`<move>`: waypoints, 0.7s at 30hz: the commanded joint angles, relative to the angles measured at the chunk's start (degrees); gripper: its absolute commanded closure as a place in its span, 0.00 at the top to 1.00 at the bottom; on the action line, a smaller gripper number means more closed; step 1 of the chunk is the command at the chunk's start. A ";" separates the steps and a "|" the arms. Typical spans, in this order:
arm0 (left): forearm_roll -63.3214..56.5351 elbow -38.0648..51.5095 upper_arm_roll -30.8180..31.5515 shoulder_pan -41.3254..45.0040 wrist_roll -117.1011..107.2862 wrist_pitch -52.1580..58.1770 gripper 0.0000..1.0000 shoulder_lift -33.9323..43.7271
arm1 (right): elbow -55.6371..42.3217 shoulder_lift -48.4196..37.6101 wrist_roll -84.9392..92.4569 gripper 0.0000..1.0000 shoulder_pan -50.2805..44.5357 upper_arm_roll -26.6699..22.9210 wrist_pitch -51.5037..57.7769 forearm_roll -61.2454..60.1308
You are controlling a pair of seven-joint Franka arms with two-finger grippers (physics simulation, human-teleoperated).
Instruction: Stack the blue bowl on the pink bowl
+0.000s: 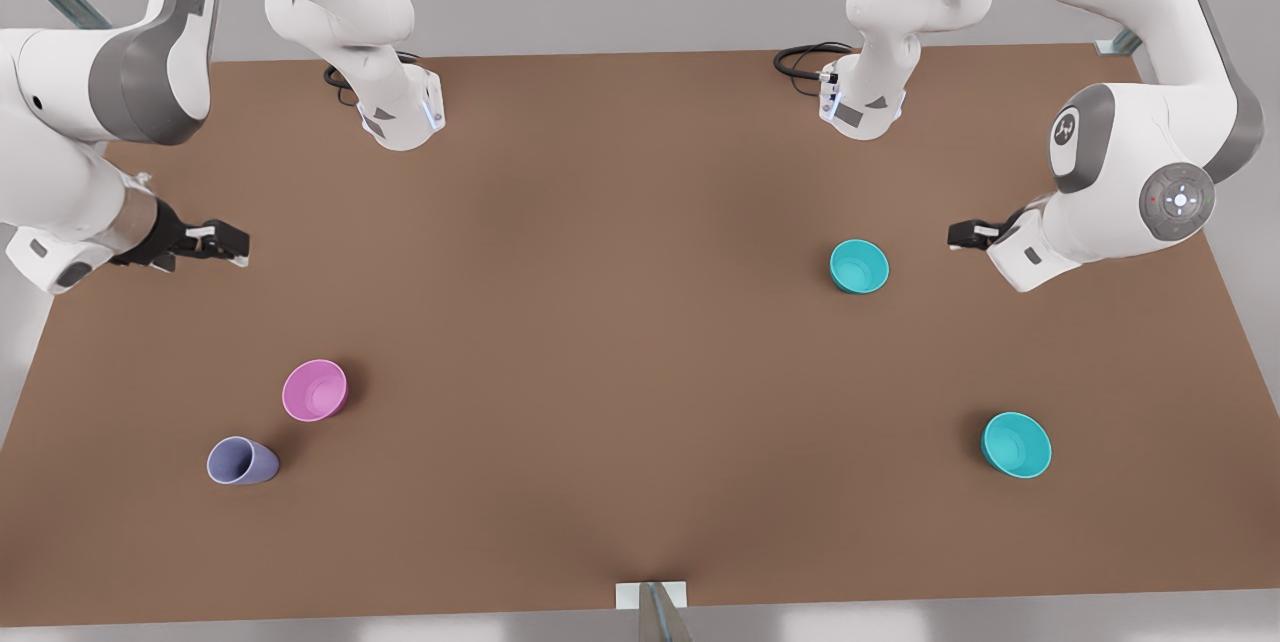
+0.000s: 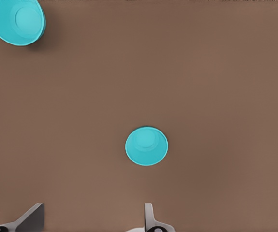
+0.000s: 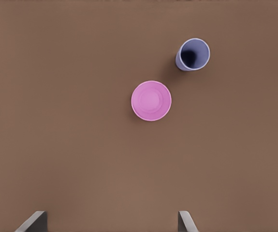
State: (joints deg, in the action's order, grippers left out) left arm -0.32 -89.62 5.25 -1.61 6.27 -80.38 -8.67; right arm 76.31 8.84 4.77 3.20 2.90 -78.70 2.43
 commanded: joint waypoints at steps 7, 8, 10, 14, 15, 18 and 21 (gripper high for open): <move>-0.03 -0.03 0.02 -0.06 0.59 -0.74 1.00 0.06 | -0.90 16.91 0.16 1.00 1.90 -0.08 -10.15 2.49; -0.03 0.06 0.02 0.02 0.59 -0.48 1.00 0.06 | -0.90 19.19 0.15 1.00 2.87 -0.08 -13.31 1.88; -0.03 0.06 0.02 0.02 0.59 -0.22 1.00 0.06 | -0.90 22.71 0.07 1.00 4.89 -0.08 -18.67 -0.31; -0.03 0.06 0.02 0.02 0.59 -0.30 1.00 -0.03 | 1.91 25.61 -3.01 1.00 6.12 -0.08 -24.21 -0.67; -0.03 0.06 0.02 0.02 0.59 -0.22 1.00 -0.03 | 2.61 26.14 -3.27 1.00 6.12 -0.08 -25.96 -0.76; -0.03 0.06 0.02 0.02 0.59 -0.30 1.00 -0.03 | 5.77 26.84 -5.47 1.00 6.74 -0.08 -29.93 -0.76; -0.03 -0.03 0.02 0.02 0.59 -0.30 1.00 -0.03 | 9.29 26.58 -5.65 1.00 7.70 -0.08 -31.68 -0.76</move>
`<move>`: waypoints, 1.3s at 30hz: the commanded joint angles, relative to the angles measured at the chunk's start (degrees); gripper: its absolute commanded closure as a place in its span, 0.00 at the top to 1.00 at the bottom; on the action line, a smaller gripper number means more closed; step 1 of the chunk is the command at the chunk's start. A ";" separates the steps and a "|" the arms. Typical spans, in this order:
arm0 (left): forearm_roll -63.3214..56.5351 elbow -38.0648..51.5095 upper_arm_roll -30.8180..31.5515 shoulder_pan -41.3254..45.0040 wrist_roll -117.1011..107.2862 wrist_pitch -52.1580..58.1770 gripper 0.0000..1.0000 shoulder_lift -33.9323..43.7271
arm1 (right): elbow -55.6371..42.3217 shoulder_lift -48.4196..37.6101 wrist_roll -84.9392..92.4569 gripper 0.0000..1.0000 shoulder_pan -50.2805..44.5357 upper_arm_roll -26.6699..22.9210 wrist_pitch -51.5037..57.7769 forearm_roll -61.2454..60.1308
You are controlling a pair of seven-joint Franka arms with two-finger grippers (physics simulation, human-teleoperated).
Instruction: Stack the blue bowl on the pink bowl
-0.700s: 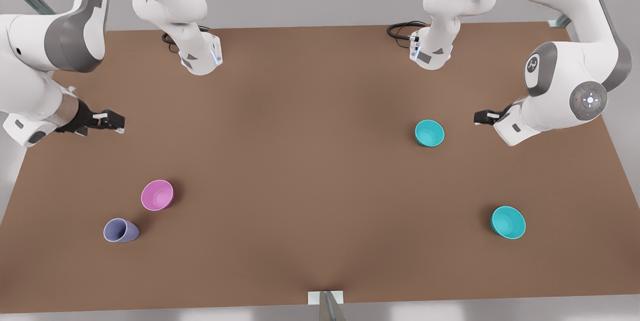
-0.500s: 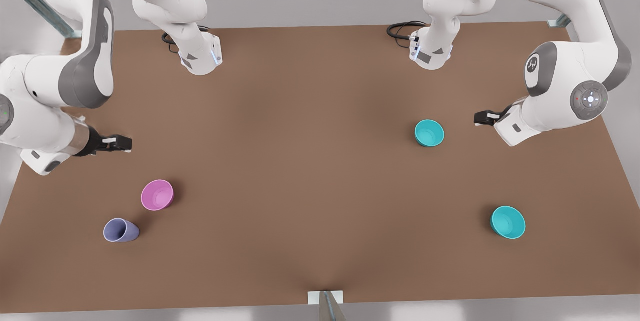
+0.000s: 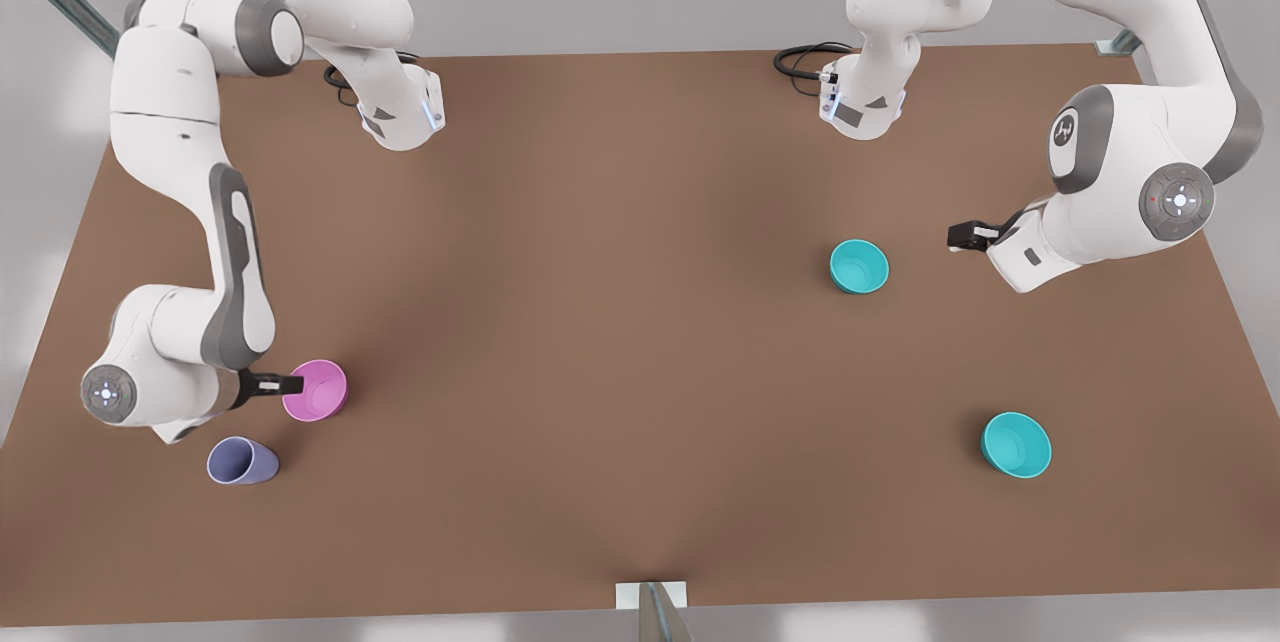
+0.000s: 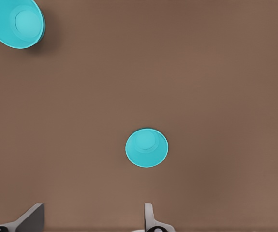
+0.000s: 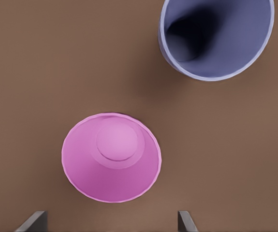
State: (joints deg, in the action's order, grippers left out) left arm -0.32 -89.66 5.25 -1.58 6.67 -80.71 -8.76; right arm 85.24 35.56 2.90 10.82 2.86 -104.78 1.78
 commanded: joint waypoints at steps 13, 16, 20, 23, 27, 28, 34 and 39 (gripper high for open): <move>-0.03 0.10 0.02 0.00 0.19 0.12 1.00 0.06 | 6.70 4.43 -3.78 1.00 3.95 0.04 -14.39 -4.59; -0.03 0.01 0.02 0.00 0.19 0.12 1.00 -0.03 | 6.87 5.31 -3.87 1.00 4.13 0.04 -14.57 -4.76; -0.03 0.01 0.02 0.00 0.19 0.12 1.00 -0.03 | 6.78 5.49 -3.43 0.68 4.21 0.13 -14.48 -4.76; -0.03 0.01 0.02 0.00 0.19 0.20 1.00 0.06 | 6.78 5.58 -3.16 0.34 4.21 0.13 -14.48 -4.68; -0.03 0.01 0.02 0.00 0.19 0.64 1.00 0.06 | 6.70 5.40 -2.99 0.21 4.21 0.31 -14.05 -4.68; -0.03 0.01 0.02 0.00 0.19 0.56 1.00 0.06 | 6.43 5.22 -2.90 0.21 4.21 0.40 -13.87 -4.68; -0.03 0.01 0.02 -0.09 0.19 0.73 1.00 0.06 | 1.51 1.09 -5.27 0.21 3.60 11.46 -5.17 -8.44; -0.03 0.01 0.02 -0.09 0.19 0.64 1.00 -0.03 | -6.83 6.10 -31.62 0.21 -20.91 11.65 -15.79 -10.83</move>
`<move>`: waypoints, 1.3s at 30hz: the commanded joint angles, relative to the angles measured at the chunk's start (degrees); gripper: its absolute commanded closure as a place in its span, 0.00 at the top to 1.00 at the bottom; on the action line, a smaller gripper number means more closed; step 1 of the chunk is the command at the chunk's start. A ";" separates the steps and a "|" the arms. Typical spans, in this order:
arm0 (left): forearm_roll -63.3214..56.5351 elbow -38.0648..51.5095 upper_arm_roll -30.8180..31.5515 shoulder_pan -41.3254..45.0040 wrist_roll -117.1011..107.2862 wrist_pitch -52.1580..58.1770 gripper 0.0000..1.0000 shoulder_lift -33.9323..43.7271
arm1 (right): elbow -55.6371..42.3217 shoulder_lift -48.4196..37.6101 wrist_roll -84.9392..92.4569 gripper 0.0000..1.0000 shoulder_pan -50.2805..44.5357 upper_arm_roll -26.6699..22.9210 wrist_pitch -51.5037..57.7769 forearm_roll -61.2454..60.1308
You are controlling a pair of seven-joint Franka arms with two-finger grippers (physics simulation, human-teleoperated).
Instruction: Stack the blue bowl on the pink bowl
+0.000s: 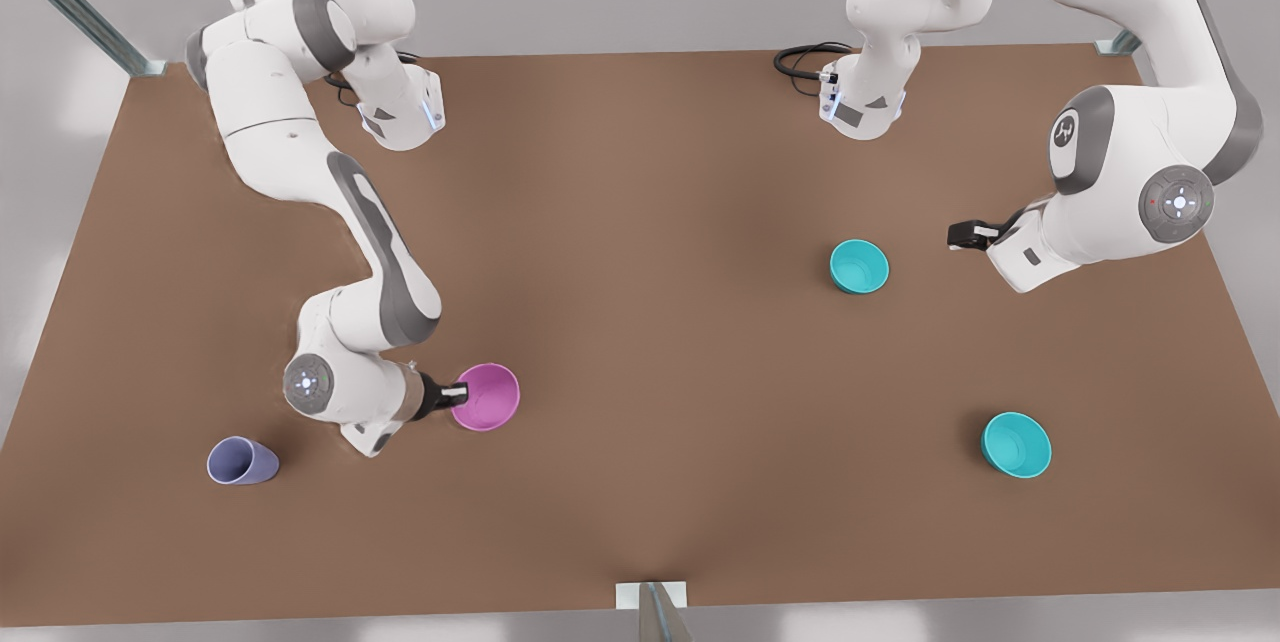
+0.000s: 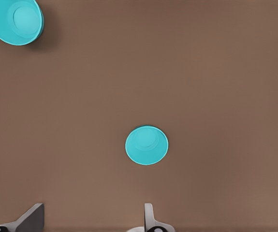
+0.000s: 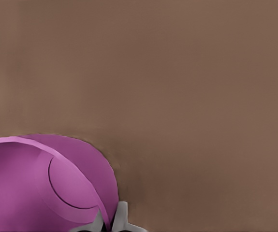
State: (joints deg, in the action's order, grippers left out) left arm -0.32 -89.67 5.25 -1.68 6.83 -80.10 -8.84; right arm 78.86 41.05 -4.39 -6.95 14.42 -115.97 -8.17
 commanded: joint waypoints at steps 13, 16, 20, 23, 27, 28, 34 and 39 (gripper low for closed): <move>0.15 -10.76 -0.07 -2.62 -0.06 -10.84 1.00 -0.91 | -13.82 18.80 -35.77 0.21 -18.89 0.08 -21.93 -0.53; 0.59 -22.12 0.63 -1.93 -2.43 -26.59 1.00 -3.11 | -14.62 20.04 -36.21 0.21 -19.33 0.08 -23.25 -0.62; 7.00 -35.13 0.81 -1.31 0.63 -43.04 1.00 -3.72 | -15.49 19.95 -37.09 1.00 -19.77 0.08 -24.48 -0.62; 10.43 -36.45 -0.16 -1.58 11.89 -42.69 1.00 -5.39 | -15.85 17.75 -37.18 1.00 -18.81 -0.01 -24.39 -0.97; 10.43 -37.24 -0.24 -2.72 16.02 -42.86 1.00 -8.91 | -12.25 7.83 -36.83 1.00 -11.69 -0.80 -9.20 0.17; 10.43 -37.24 -0.24 -2.72 16.11 -42.86 1.00 -9.70 | -10.57 4.75 -34.29 1.00 -8.27 -1.24 -1.56 2.02; 10.43 -37.24 -0.24 -2.28 16.11 -43.04 0.47 -12.34 | -16.45 -2.72 17.12 1.00 18.80 -1.15 28.60 18.63; 10.34 -37.07 -0.24 -2.19 16.11 -42.60 0.21 -11.90 | -6.90 -28.82 16.70 1.00 14.86 -7.83 39.69 9.23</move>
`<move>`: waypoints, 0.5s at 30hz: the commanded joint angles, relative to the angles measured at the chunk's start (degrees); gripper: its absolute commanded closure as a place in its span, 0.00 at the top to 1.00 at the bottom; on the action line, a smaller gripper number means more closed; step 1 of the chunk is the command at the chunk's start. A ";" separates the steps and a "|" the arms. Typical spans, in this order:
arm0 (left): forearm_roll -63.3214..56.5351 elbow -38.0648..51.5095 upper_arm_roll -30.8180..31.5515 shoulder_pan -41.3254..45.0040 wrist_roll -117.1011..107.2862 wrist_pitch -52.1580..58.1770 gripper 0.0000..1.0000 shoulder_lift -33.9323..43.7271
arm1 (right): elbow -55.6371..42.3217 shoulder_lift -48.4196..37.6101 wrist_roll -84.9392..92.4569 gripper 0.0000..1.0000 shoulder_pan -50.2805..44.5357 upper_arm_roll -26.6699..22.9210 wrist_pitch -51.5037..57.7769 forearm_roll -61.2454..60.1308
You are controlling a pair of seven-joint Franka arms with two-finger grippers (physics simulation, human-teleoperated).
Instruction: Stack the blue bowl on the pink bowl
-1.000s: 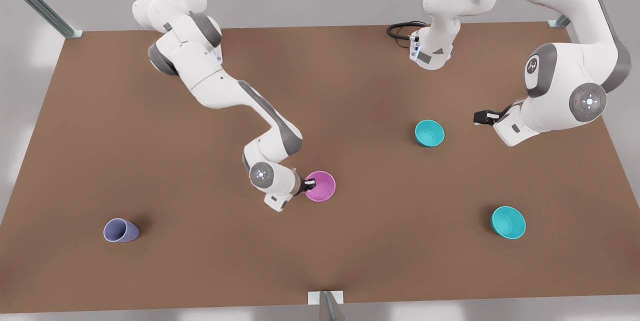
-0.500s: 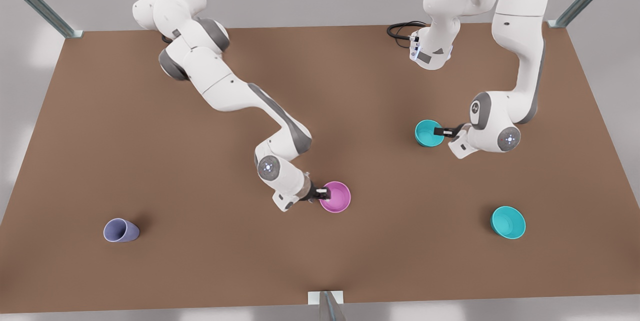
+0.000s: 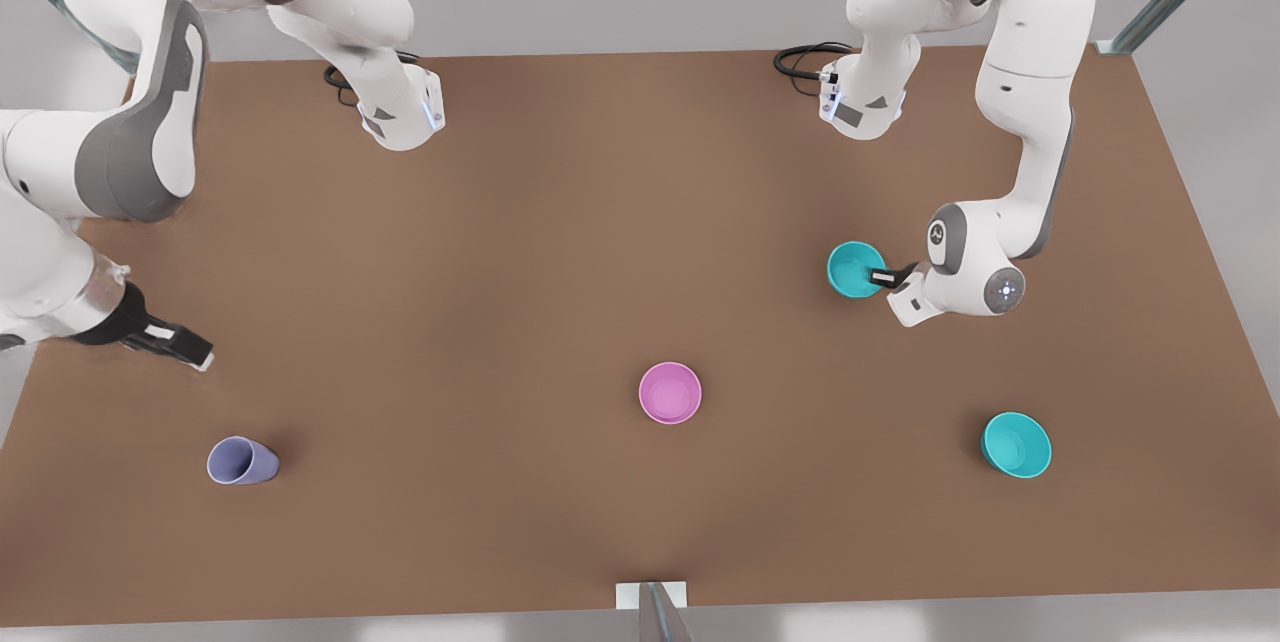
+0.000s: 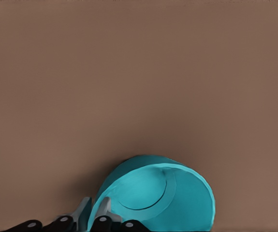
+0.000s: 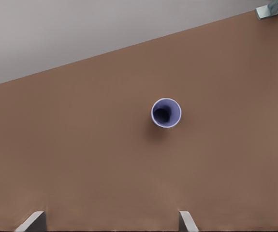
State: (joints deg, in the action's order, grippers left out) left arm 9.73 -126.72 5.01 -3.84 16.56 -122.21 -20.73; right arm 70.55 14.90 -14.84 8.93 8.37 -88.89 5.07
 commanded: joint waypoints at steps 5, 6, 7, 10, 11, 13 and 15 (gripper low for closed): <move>0.37 10.97 -1.23 0.41 3.93 9.36 0.21 1.57 | 9.16 -4.89 24.15 1.00 -4.09 -2.84 6.01 -3.22; 0.37 12.99 -1.14 2.69 -1.95 9.36 0.21 1.66 | 9.25 -4.62 24.15 1.00 -3.83 -2.84 5.93 -3.31; 0.37 16.68 -0.96 6.38 -10.30 9.27 0.21 1.22 | 8.81 -4.53 24.15 1.00 -3.13 -2.84 5.75 -3.40; -0.07 38.53 -0.88 15.70 -30.16 14.08 0.21 -10.80 | 8.37 -3.04 25.29 1.00 1.45 -3.19 5.75 -6.74; -0.07 45.83 -0.88 17.28 -33.77 17.43 0.21 -14.76 | 8.28 -2.86 25.30 1.00 1.44 -3.10 5.57 -5.69; -0.24 56.84 -0.96 22.74 -42.83 18.23 0.21 -22.07 | 7.76 -2.51 25.30 1.00 1.27 -2.92 5.40 -5.69; -0.24 62.30 -0.96 24.94 -46.09 18.15 0.21 -25.58 | 7.76 -2.33 25.03 1.00 1.01 -2.92 5.40 -5.77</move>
State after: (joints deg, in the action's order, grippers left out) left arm 9.34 -66.80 4.03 20.64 2.75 -108.39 -45.17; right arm 78.34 12.55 -0.84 10.05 5.42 -83.79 -0.26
